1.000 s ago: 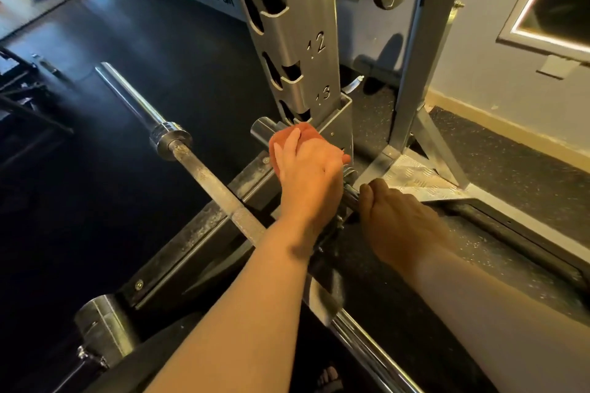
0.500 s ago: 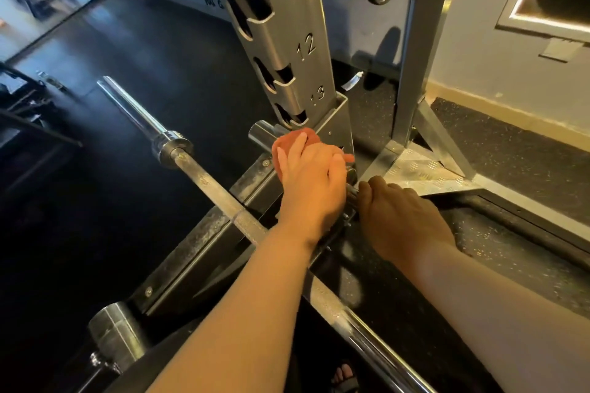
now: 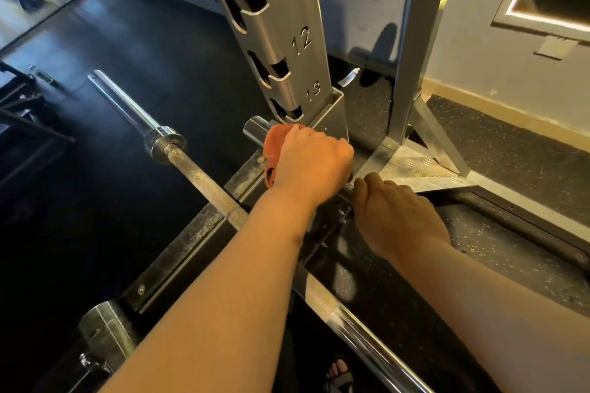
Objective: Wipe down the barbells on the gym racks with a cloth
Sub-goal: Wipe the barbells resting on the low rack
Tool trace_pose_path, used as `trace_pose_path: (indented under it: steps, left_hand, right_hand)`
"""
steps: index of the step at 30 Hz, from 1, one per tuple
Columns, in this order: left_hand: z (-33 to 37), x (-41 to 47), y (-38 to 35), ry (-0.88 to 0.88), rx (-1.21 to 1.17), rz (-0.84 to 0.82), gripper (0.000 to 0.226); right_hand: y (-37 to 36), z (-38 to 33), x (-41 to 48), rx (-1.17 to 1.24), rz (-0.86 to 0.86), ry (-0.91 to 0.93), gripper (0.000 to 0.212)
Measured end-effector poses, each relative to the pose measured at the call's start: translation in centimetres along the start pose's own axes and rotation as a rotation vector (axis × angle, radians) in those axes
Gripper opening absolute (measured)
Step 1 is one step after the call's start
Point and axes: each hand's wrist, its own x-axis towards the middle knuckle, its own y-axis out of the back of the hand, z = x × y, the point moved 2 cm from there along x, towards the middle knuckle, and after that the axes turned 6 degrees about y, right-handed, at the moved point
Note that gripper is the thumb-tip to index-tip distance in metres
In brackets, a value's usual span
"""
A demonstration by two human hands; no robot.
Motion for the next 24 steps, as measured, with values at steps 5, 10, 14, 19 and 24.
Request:
trace_pose_path:
  steps: [5, 10, 14, 19, 24]
  left_hand:
    - [0.0, -4.4, -1.4, 0.335, -0.683, 0.086, 0.022]
    - [-1.1, -8.4, -2.4, 0.295, -0.724, 0.14, 0.032]
    - [-2.2, -5.6, -1.6, 0.275, -0.532, 0.132, 0.049]
    - [-1.7, -2.7, -2.0, 0.425, -0.695, 0.197, 0.046]
    - [2.0, -5.4, -3.2, 0.635, -1.18, 0.174, 0.026]
  right_hand:
    - [1.2, -0.9, -0.7, 0.069, -0.054, 0.018, 0.024]
    - [0.2, -1.1, -0.7, 0.073, -0.057, 0.045, 0.027]
    - [0.1, -0.3, -0.3, 0.087, -0.044, -0.001, 0.028]
    - [1.1, -0.1, -0.4, 0.132, -0.029, -0.024, 0.032]
    - [2.0, -1.0, -0.9, 0.053, -0.062, 0.021, 0.031]
